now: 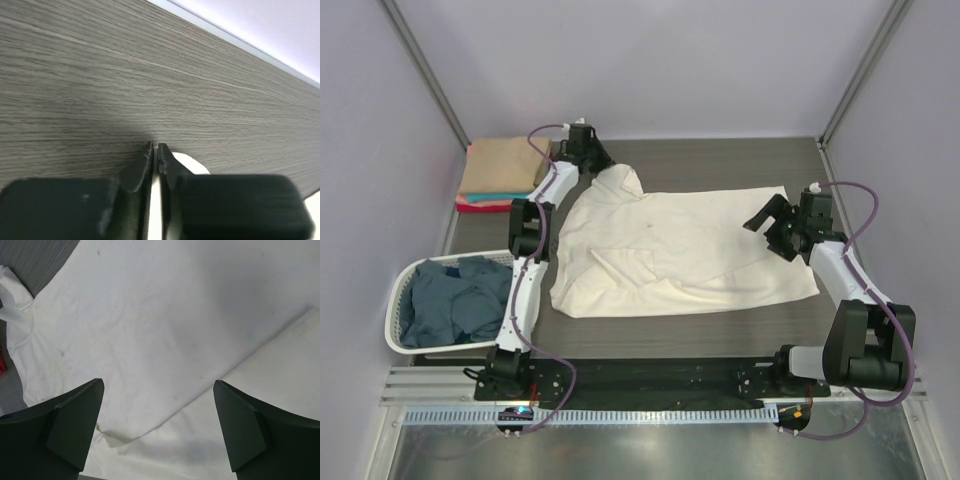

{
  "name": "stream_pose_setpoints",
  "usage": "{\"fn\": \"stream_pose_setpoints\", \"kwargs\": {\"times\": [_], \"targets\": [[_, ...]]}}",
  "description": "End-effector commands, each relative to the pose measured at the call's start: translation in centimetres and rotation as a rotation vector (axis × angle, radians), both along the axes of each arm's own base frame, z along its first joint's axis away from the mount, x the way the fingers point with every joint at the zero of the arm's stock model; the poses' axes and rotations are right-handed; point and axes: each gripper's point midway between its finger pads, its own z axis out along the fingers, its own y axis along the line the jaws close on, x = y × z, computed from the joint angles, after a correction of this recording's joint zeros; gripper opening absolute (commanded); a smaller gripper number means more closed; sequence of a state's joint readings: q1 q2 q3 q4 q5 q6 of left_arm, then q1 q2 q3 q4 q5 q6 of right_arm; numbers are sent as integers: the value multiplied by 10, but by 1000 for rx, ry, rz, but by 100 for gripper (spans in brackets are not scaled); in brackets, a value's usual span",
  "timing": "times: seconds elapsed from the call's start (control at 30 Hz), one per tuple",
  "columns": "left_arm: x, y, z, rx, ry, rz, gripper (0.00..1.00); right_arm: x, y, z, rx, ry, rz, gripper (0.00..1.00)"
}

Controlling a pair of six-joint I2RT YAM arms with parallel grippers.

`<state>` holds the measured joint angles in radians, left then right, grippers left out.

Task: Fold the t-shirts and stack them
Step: Fold the tshirt

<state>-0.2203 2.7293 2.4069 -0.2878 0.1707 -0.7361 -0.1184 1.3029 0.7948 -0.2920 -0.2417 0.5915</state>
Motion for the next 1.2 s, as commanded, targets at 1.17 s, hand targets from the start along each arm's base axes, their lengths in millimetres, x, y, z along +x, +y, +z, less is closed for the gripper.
{"fn": "stream_pose_setpoints", "kwargs": {"times": [1.17], "targets": [[-92, -18, 89, -62, 35, -177, 0, 227, -138, -52, -318, 84, -135, 81]]}}
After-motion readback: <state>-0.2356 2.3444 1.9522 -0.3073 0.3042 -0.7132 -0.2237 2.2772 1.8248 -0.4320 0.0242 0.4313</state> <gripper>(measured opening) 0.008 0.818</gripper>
